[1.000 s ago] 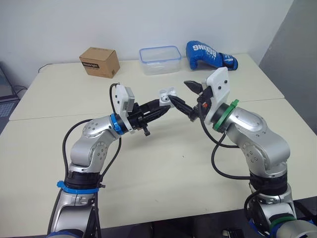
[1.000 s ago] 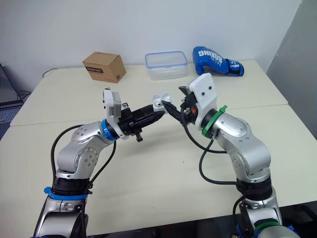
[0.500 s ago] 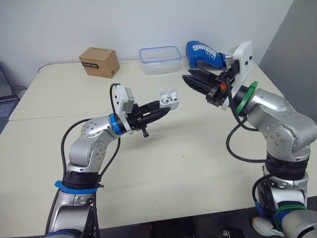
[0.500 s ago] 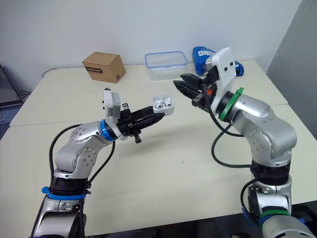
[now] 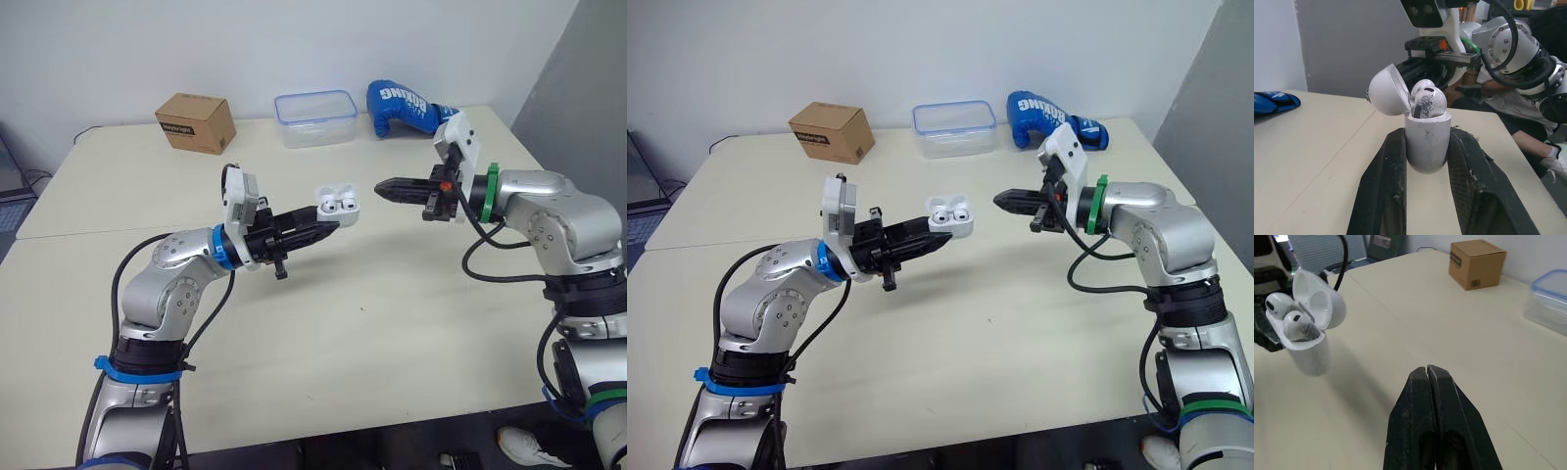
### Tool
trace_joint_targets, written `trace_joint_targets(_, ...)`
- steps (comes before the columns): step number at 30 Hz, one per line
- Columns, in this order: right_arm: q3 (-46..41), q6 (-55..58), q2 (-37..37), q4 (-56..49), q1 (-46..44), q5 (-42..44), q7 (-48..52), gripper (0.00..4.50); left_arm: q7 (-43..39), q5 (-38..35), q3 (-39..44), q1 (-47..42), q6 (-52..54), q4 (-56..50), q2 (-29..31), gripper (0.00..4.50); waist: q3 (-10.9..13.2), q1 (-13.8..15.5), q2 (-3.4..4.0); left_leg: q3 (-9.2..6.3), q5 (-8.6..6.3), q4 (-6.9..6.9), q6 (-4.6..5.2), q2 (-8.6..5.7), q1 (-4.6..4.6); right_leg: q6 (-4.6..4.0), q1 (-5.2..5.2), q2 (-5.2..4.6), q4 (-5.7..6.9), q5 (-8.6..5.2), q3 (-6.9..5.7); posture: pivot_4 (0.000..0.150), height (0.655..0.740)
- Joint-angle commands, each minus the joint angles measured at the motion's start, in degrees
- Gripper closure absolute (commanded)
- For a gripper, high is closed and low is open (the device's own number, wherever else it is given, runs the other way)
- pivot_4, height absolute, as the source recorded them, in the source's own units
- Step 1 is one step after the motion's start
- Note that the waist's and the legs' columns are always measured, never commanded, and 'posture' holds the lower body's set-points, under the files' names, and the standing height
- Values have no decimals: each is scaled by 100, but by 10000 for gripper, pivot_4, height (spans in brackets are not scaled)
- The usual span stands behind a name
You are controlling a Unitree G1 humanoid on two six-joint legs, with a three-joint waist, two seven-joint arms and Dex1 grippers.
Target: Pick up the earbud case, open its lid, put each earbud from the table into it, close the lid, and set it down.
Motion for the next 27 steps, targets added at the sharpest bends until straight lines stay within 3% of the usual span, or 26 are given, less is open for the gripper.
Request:
trace_joint_targets(1, 69, -245, 60, 36, -242, -55, 303, 44793, -40, -121, 31, -5, 27, -289, 35, 36889, 0, 0, 0, 0, 0, 0, 0, 0, 0, 0, 0, 0, 0, 0, 0, 1500, 7400)
trace_joint_targets(10, 290, -406, 576, 11, -418, -131, 358, 44793, -25, -143, -83, 66, 146, -404, -25, 36889, 0, 3, 0, -3, 0, 0, -1, 0, 0, 0, -1, 0, 0, 0, 0, 1500, 7400)
trace_joint_targets(27, -1, -465, 632, -322, -457, -4, 385, 44793, 6, -129, -9, 126, 242, -393, 32, 36889, 0, 1, 1, -3, 0, 0, -1, 0, -1, 0, -2, 0, 0, 0, 0, 1500, 7400)
